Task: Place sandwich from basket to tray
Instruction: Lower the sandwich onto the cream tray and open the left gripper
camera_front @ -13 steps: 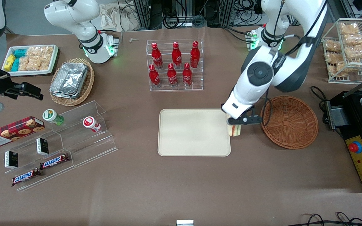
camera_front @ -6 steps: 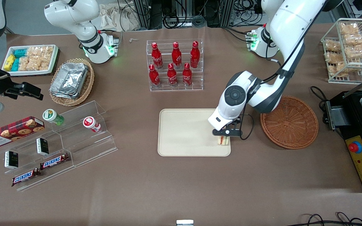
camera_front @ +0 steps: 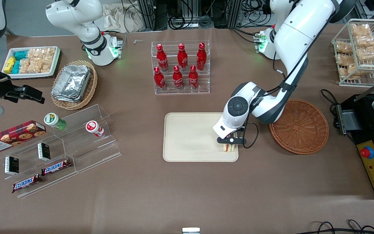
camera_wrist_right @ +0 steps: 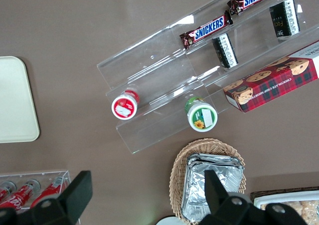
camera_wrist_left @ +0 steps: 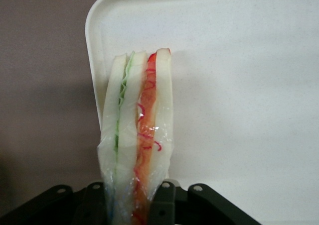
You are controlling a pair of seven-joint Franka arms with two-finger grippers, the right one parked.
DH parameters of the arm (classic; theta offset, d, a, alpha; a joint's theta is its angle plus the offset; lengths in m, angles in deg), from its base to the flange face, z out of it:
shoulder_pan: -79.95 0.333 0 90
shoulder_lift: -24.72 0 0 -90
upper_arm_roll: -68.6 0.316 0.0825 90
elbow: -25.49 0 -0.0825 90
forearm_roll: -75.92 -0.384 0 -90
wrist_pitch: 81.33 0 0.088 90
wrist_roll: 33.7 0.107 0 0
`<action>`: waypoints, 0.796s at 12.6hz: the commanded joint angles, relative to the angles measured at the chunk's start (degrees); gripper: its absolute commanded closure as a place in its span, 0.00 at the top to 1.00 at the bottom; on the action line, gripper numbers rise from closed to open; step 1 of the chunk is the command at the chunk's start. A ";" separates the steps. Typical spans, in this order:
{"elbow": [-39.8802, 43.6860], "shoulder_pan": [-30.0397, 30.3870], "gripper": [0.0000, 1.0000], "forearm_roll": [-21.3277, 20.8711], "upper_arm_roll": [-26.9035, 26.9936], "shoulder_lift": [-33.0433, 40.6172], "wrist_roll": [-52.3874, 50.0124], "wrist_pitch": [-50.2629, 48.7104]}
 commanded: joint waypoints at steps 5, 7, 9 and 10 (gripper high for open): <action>4.74 -0.39 1.00 -1.48 -0.13 -1.60 -1.37 -1.12; 4.83 -0.83 1.00 -3.41 -0.31 0.32 -1.98 -3.57; 4.83 0.56 1.00 -0.54 -0.40 5.32 -1.98 -6.39; 4.83 0.66 1.00 3.14 -0.40 8.74 -1.55 -7.44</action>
